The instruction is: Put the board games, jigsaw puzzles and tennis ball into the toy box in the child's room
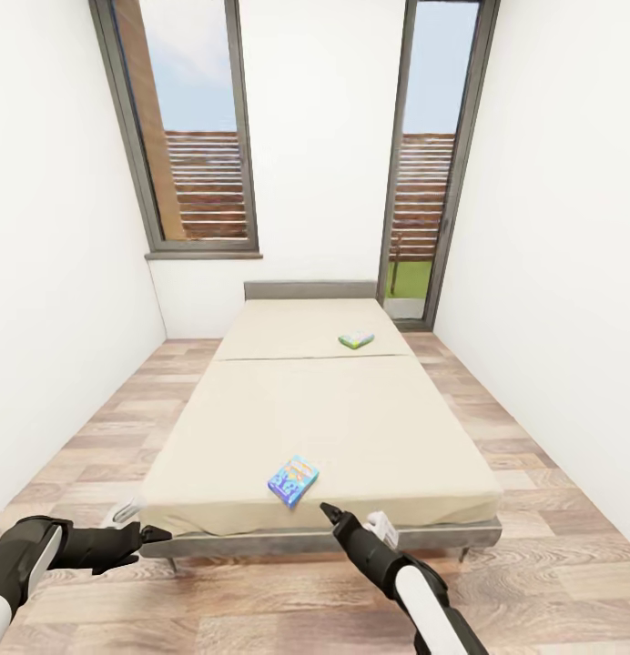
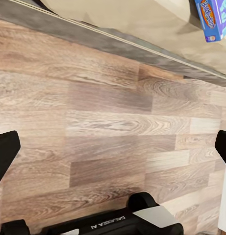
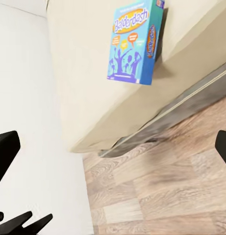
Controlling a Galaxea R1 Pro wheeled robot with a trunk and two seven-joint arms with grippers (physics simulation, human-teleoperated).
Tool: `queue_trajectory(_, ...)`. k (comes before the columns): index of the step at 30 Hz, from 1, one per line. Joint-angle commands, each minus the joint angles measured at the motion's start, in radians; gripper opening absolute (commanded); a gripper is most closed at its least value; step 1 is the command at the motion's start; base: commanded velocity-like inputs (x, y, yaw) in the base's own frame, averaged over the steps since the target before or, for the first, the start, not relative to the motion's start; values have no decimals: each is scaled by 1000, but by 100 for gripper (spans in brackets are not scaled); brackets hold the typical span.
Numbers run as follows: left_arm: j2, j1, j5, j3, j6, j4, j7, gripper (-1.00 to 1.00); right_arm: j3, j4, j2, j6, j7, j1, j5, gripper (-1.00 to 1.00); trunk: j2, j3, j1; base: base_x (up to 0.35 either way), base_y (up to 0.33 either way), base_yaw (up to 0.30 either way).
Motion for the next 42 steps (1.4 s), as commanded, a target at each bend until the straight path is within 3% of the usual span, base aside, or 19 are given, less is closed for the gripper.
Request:
queue_trajectory(1,-1,-1,-8,6,7,-1,-7,100,0,-1,-1,1,-5,-1,-20,100,-8,-4,4,0,0,0)
queue_trajectory(5,-1,-1,-7,6,7,-1,-7,100,-2,-4,-3,0,4,-1,-59,100,-36,-17,19,0,0,0)
queue_trajectory(9,-2,-1,-7,7,7,-1,-8,100,-3,2,-3,-4,6,-1,-69,100,-64,-29,35,0,0,0)
queue_trajectory(36,-4,-1,-1,8,7,1,-13,100,-18,15,-3,-11,53,-2,-69,100,-253,-114,138,0,0,0)
queue_trajectory(42,-4,-1,-1,8,8,1,-14,100,-18,15,-3,-11,54,-2,-71,100,-253,-114,138,0,0,0)
